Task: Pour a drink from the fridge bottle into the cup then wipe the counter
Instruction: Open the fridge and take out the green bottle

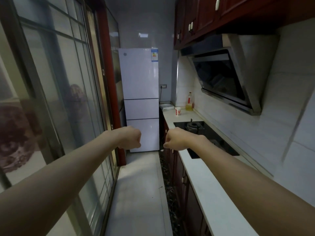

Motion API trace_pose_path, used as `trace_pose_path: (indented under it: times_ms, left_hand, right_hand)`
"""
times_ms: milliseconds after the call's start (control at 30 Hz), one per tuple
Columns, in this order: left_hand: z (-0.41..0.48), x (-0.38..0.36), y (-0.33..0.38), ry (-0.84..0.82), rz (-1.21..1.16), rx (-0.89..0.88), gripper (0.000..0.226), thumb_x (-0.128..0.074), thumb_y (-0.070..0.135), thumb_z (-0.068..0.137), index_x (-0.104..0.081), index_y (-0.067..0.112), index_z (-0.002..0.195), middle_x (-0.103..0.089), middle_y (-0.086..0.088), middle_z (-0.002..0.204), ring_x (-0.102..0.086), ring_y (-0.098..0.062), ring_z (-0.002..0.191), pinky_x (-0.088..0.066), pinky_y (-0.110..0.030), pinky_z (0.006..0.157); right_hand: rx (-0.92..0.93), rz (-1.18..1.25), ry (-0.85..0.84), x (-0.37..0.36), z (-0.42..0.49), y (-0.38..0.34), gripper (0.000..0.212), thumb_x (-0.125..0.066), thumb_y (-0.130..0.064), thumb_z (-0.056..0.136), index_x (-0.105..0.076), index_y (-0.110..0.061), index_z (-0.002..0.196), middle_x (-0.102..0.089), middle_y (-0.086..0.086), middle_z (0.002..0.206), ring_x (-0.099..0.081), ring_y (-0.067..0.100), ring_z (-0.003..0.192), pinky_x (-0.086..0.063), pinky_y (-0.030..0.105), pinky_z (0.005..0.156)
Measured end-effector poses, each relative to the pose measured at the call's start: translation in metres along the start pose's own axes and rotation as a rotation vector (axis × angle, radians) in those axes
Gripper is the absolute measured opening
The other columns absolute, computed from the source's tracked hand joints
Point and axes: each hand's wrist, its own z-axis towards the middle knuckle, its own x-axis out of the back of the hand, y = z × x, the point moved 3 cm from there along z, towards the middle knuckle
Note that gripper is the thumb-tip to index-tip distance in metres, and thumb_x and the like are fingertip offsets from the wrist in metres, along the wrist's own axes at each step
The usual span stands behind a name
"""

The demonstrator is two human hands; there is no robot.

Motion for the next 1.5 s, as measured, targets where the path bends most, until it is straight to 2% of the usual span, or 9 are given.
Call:
trace_pose_path:
  times_ms: [333, 500, 700, 800, 933, 1100, 1233, 1367, 1500]
  left_hand:
    - [0.099, -0.002, -0.071, -0.04, -0.002, 0.004, 0.025, -0.054, 0.03, 0.098, -0.065, 0.008, 0.104, -0.07, -0.011, 0.098, -0.07, -0.027, 0.09, -0.06, -0.038, 0.084]
    - [0.15, 0.004, -0.086, -0.036, 0.006, 0.014, 0.025, -0.055, 0.03, 0.098, -0.067, 0.008, 0.101, -0.07, -0.012, 0.096, -0.07, -0.028, 0.089, -0.061, -0.039, 0.081]
    - [0.22, 0.02, -0.09, -0.021, 0.008, 0.049, 0.029, -0.054, 0.03, 0.098, -0.069, 0.005, 0.1, -0.072, -0.014, 0.096, -0.071, -0.03, 0.089, -0.061, -0.039, 0.077]
    - [0.252, 0.032, -0.09, -0.045, -0.002, 0.07, 0.029, -0.054, 0.03, 0.099, -0.069, 0.005, 0.103, -0.073, -0.014, 0.098, -0.072, -0.028, 0.089, -0.061, -0.037, 0.077]
    - [0.294, 0.047, -0.093, 0.003, -0.005, 0.084, 0.029, -0.053, 0.03, 0.099, -0.07, 0.007, 0.102, -0.073, -0.012, 0.097, -0.072, -0.025, 0.087, -0.061, -0.034, 0.076]
    - [0.339, 0.051, -0.108, -0.035, 0.028, 0.115, 0.028, -0.053, 0.03, 0.099, -0.068, 0.007, 0.099, -0.071, -0.012, 0.096, -0.07, -0.026, 0.088, -0.057, -0.033, 0.074]
    - [0.377, 0.057, -0.126, -0.019, 0.011, 0.106, 0.027, -0.052, 0.029, 0.1, -0.067, 0.006, 0.098, -0.07, -0.011, 0.092, -0.069, -0.022, 0.08, -0.054, -0.028, 0.065]
    - [0.419, 0.056, -0.159, -0.037, 0.028, 0.105, 0.029, -0.051, 0.029, 0.1, -0.069, 0.006, 0.104, -0.071, -0.012, 0.098, -0.07, -0.023, 0.089, -0.056, -0.03, 0.075]
    - [0.467, 0.059, -0.201, -0.022, 0.013, 0.071, 0.029, -0.051, 0.028, 0.101, -0.068, 0.004, 0.104, -0.07, -0.013, 0.098, -0.07, -0.025, 0.09, -0.053, -0.028, 0.071]
  right_hand:
    - [0.005, -0.006, 0.035, -0.005, 0.114, 0.007, 0.035, -0.051, -0.025, 0.089, -0.069, 0.004, 0.096, -0.07, 0.02, 0.099, -0.065, 0.037, 0.093, -0.057, 0.049, 0.081]
    - [0.018, -0.015, 0.047, -0.001, 0.165, 0.024, 0.036, -0.051, -0.024, 0.088, -0.067, 0.004, 0.103, -0.07, 0.02, 0.104, -0.066, 0.037, 0.095, -0.057, 0.048, 0.081]
    - [0.064, -0.045, 0.044, 0.006, 0.231, 0.065, 0.019, -0.05, -0.019, 0.09, -0.06, -0.003, 0.084, -0.062, 0.013, 0.078, -0.059, 0.032, 0.071, -0.047, 0.038, 0.061]
    - [0.052, -0.058, 0.021, 0.011, 0.264, 0.089, 0.016, -0.05, -0.019, 0.091, -0.055, -0.005, 0.084, -0.059, 0.008, 0.079, -0.055, 0.023, 0.068, -0.044, 0.033, 0.06]
    - [0.056, -0.077, 0.038, 0.021, 0.307, 0.118, 0.023, -0.049, -0.018, 0.09, -0.049, -0.011, 0.068, -0.056, 0.007, 0.076, -0.052, 0.024, 0.066, -0.042, 0.034, 0.059]
    - [0.068, -0.112, 0.02, 0.022, 0.357, 0.133, 0.036, -0.049, -0.016, 0.092, -0.033, -0.018, 0.06, -0.033, -0.001, 0.065, -0.044, 0.021, 0.06, -0.037, 0.032, 0.055]
    - [0.072, -0.099, 0.023, 0.022, 0.407, 0.14, 0.033, -0.05, -0.018, 0.091, -0.036, -0.017, 0.061, -0.038, 0.001, 0.066, -0.045, 0.022, 0.061, -0.039, 0.032, 0.057]
    - [0.058, -0.111, 0.004, 0.015, 0.463, 0.139, 0.029, -0.051, -0.02, 0.089, -0.041, -0.014, 0.062, -0.048, 0.005, 0.068, -0.048, 0.025, 0.064, -0.041, 0.034, 0.059]
    - [0.038, -0.107, -0.001, 0.012, 0.526, 0.131, 0.028, -0.05, -0.02, 0.088, -0.04, -0.013, 0.062, -0.049, 0.005, 0.067, -0.045, 0.024, 0.061, -0.038, 0.033, 0.058]
